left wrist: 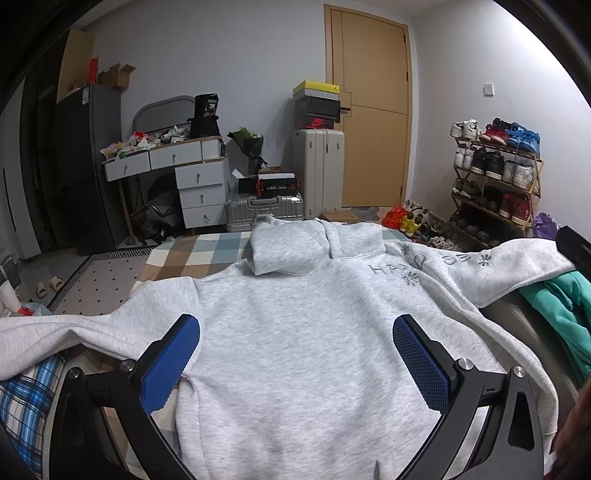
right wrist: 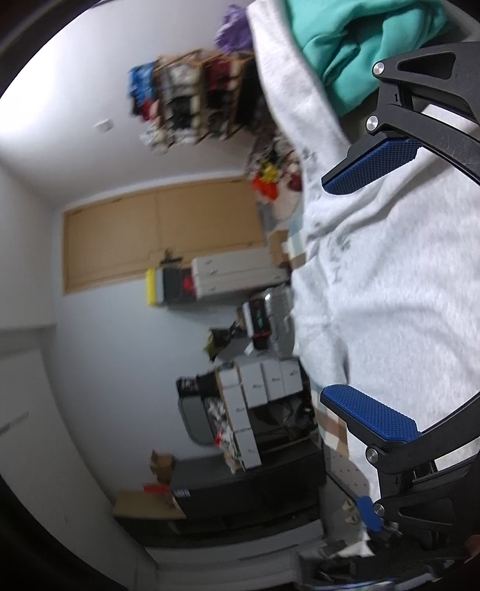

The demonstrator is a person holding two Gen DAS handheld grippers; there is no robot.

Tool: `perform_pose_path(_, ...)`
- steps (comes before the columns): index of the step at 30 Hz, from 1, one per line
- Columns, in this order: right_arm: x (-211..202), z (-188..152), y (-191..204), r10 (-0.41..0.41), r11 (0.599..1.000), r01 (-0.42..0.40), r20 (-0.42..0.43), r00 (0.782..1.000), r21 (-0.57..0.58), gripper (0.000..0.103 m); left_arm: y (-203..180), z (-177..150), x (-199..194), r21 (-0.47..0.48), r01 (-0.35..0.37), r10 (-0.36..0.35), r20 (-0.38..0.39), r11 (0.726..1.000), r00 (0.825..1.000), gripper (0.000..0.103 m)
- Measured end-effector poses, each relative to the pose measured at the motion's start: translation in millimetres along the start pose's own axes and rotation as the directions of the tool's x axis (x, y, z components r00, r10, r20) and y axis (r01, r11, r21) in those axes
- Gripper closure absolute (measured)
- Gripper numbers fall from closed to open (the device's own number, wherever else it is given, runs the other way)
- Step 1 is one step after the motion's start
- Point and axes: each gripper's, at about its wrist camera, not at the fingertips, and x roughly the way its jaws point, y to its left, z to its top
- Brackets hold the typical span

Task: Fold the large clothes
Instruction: 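Grasp the grey hoodie sleeve cuff with the right gripper and lift it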

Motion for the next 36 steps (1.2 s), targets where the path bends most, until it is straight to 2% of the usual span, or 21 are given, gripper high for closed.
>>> perform_pose_path(3, -2, 20, -55, -0.082, 0.995, 0.085, -0.051, 0.995, 0.05, 0.0, -6, 0, -2, 0.013, 0.022, -0.022, -0.005, 1.0, 1.0, 0.001)
perform_pose_path(5, -6, 36, -98, -0.176, 0.983, 0.18, -0.074, 0.982, 0.044, 0.0, -10, 0, -2, 0.026, 0.032, -0.032, -0.007, 0.999, 0.999, 0.001)
perform_pose_path(7, -11, 48, -138, -0.254, 0.965, 0.259, -0.09, 0.963, 0.044, 0.0, -14, 0, -2, 0.032, 0.044, -0.043, -0.01, 0.999, 0.999, 0.001)
perform_pose_path(8, -13, 57, -169, -0.317, 0.942, 0.327, -0.126, 0.94, 0.069, 0.0, -16, 0, -2, 0.033, 0.047, -0.046, -0.012, 0.998, 0.999, 0.001)
perform_pose_path(9, -15, 61, -185, -0.331, 0.934, 0.346, -0.143, 0.933, 0.092, 0.0, -17, 0, -1, 0.034, 0.049, -0.049, -0.014, 0.998, 0.999, 0.001)
perform_pose_path(12, -19, 73, -266, -0.369, 0.878, 0.412, -0.204, 0.907, 0.244, 0.0, -22, 0, 2, 0.044, 0.055, -0.054, -0.026, 0.998, 0.998, 0.001)
perform_pose_path(14, -14, 74, -308, -0.33, 0.851, 0.403, -0.254, 0.909, 0.336, 0.0, -25, 0, 5, 0.052, 0.057, -0.056, -0.034, 0.997, 0.998, 0.001)
perform_pose_path(15, -9, 72, -329, -0.316, 0.828, 0.407, -0.279, 0.907, 0.386, 0.006, -26, -1, 5, 0.053, 0.056, -0.054, -0.038, 0.997, 0.998, 0.001)
perform_pose_path(18, 8, 64, -375, -0.264, 0.757, 0.412, -0.34, 0.903, 0.506, 0.015, -28, -2, 8, 0.058, 0.053, -0.05, -0.05, 0.997, 0.997, 0.001)
perform_pose_path(19, 13, 60, -385, -0.255, 0.737, 0.417, -0.353, 0.9, 0.532, 0.022, -29, -2, 10, 0.061, 0.05, -0.046, -0.054, 0.997, 0.997, 0.001)
perform_pose_path(20, 17, 59, -390, -0.259, 0.73, 0.423, -0.356, 0.898, 0.537, 0.025, -30, -2, 11, 0.064, 0.046, -0.042, -0.057, 0.997, 0.997, 0.001)
perform_pose_path(21, 20, 62, -393, -0.275, 0.726, 0.434, -0.354, 0.894, 0.533, 0.034, -31, -2, 12, 0.067, 0.043, -0.039, -0.063, 0.997, 0.997, 0.001)
perform_pose_path(23, 28, 67, -398, -0.27, 0.729, 0.419, -0.334, 0.903, 0.542, 0.049, -31, -3, 15, 0.071, 0.039, -0.034, -0.071, 0.997, 0.997, 0.001)
perform_pose_path(25, 33, 71, -393, -0.275, 0.725, 0.438, -0.36, 0.892, 0.532, 0.067, -32, -4, 15, 0.075, 0.035, -0.029, -0.075, 0.997, 0.997, 0.001)
perform_pose_path(27, 37, 81, -390, -0.288, 0.738, 0.443, -0.355, 0.889, 0.509, 0.081, -32, -4, 15, 0.079, 0.027, -0.021, -0.078, 0.997, 0.997, 0.001)
perform_pose_path(31, 44, 111, -377, -0.355, 0.783, 0.459, -0.304, 0.884, 0.42, 0.087, -27, -4, 15, 0.07, 0.016, -0.01, -0.075, 0.997, 0.997, 0.001)
perform_pose_path(34, 50, 151, -354, -0.448, 0.805, 0.51, -0.253, 0.857, 0.302, 0.087, -22, -3, 13, 0.067, 0.004, 0.001, -0.07, 0.998, 0.998, 0.001)
perform_pose_path(36, 55, 175, -340, -0.504, 0.805, 0.546, -0.218, 0.835, 0.231, 0.087, -19, -3, 13, 0.072, -0.007, 0.012, -0.067, 0.997, 0.998, 0.001)
